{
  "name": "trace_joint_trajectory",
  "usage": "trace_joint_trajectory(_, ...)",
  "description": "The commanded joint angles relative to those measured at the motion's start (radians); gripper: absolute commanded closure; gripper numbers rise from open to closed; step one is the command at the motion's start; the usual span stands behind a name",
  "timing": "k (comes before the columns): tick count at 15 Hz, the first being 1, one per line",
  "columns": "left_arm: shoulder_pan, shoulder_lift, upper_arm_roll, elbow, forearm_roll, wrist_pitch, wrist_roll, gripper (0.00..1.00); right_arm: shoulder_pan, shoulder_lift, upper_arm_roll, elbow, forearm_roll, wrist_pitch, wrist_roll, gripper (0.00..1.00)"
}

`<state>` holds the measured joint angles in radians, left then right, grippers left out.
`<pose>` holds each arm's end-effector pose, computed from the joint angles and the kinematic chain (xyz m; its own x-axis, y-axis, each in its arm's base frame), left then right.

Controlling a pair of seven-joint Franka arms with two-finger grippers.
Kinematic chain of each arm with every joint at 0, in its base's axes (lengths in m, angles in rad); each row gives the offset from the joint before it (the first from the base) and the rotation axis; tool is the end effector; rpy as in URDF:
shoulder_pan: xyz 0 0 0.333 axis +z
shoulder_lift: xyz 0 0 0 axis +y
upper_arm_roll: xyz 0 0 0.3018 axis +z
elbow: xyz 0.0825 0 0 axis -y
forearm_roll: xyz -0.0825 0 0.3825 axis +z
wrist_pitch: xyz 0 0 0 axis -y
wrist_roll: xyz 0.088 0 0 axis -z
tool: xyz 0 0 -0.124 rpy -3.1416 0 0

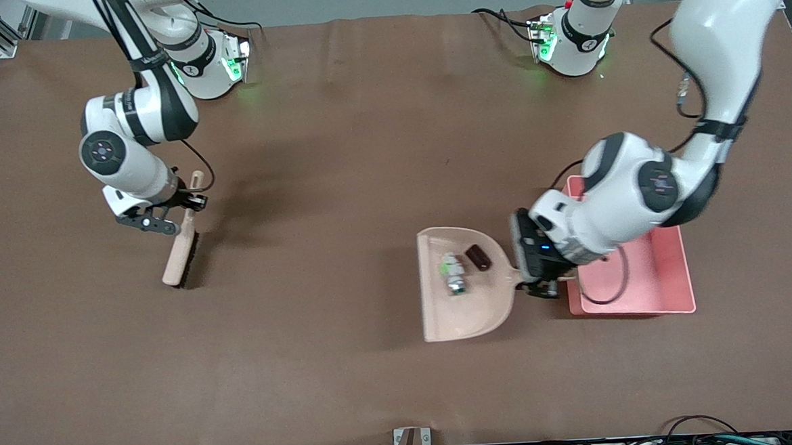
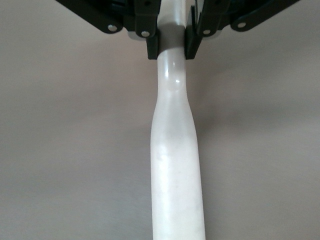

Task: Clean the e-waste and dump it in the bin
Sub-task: 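Carry the dustpan over the pink bin with the left gripper while the right gripper withdraws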

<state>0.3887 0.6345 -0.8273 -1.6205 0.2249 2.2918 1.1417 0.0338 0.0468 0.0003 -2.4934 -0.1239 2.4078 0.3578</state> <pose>0.6614 -0.2124 0.3437 -0.0027 -0.9451 0.3267 -0.9930 -0.0360 -0.1122 0.4518 0.0132 0.2274 0.9681 -0.2287 -0.1022 -0.2171 -0.9696 0.1128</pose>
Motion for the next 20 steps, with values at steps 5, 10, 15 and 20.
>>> trace_joint_trajectory(5, 0.301, -0.018, -0.124, 0.094, -0.009, -0.261, 0.082, 0.99, -0.130, -0.056, 0.021, -0.160, -0.014, 0.131, -0.207, 1.00)
trace_joint_trajectory(10, 0.426, -0.018, -0.116, 0.137, -0.009, -0.341, 0.171, 0.98, -0.114, -0.053, 0.023, -0.167, -0.008, 0.145, -0.203, 1.00)
trace_joint_trajectory(15, 0.447, -0.056, -0.027, 0.136, -0.006, -0.359, 0.268, 0.99, -0.115, -0.054, 0.021, -0.162, -0.010, 0.142, -0.207, 0.81)
trace_joint_trajectory(20, 0.429, -0.076, 0.117, 0.093, 0.046, -0.358, 0.423, 0.99, -0.162, -0.054, 0.018, -0.148, -0.014, 0.146, -0.267, 0.79)
